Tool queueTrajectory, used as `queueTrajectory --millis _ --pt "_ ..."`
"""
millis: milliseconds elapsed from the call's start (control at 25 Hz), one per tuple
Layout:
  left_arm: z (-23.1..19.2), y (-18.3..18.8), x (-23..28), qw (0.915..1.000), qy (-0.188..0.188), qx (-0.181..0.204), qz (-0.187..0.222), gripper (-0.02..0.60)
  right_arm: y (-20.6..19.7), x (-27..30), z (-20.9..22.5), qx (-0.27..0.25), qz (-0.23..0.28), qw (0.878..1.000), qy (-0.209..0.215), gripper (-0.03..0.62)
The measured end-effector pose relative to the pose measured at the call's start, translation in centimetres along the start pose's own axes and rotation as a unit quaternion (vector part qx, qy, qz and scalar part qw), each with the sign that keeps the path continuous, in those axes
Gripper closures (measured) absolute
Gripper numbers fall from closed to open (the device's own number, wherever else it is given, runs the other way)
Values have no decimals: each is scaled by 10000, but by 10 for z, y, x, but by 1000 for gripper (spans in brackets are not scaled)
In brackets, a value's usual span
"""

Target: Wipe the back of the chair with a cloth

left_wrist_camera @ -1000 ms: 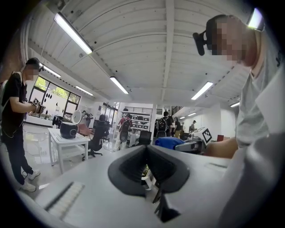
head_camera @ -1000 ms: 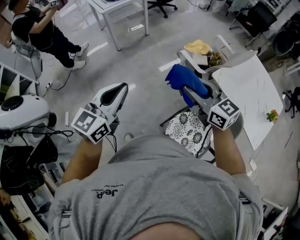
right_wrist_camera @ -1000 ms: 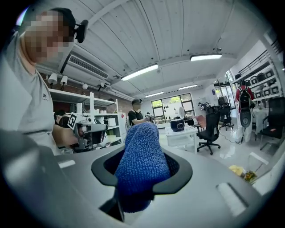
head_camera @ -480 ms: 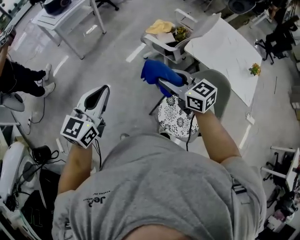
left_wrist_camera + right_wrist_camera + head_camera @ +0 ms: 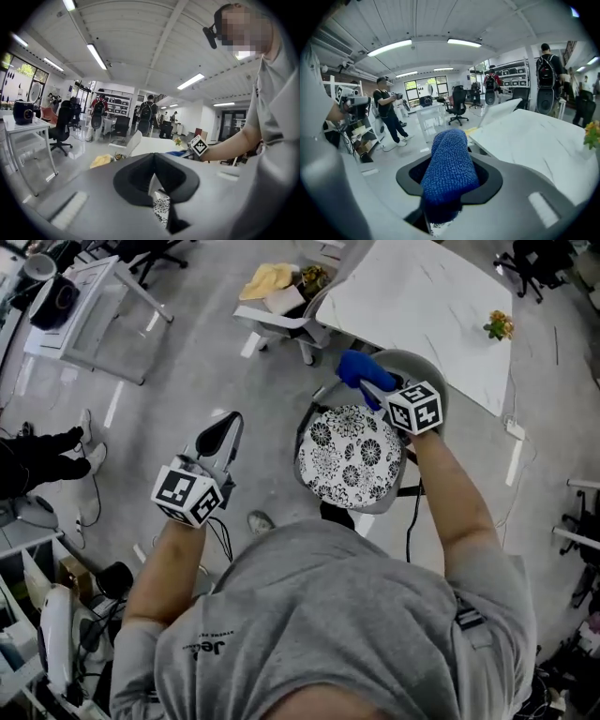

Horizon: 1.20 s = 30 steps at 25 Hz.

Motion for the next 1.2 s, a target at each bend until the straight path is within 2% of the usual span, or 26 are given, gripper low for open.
queueTrajectory --millis 240,480,840,1200 --pt "20 -26 89 9982 -484 93 -340 523 -48 12 81 129 -475 9963 -708 450" --pt "34 -47 144 9957 -767 75 -508 523 -56 30 118 190 -547 9893 -1336 450" --pt "53 -53 168 9920 -1065 15 -676 523 -70 13 134 218 -706 9803 -1831 450" --pt "56 -48 172 9898 -1259 -71 -660 523 -102 -59 149 735 -765 9569 -2705 454"
Point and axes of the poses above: the fingertips, and each gripper's own axes: x forward along the fingers, z to its right, y out of its top, the point moved 10 cm from there along -x, backward along the fingers, and after that the axes turned 6 degrees about y, right-handed, at the moved point
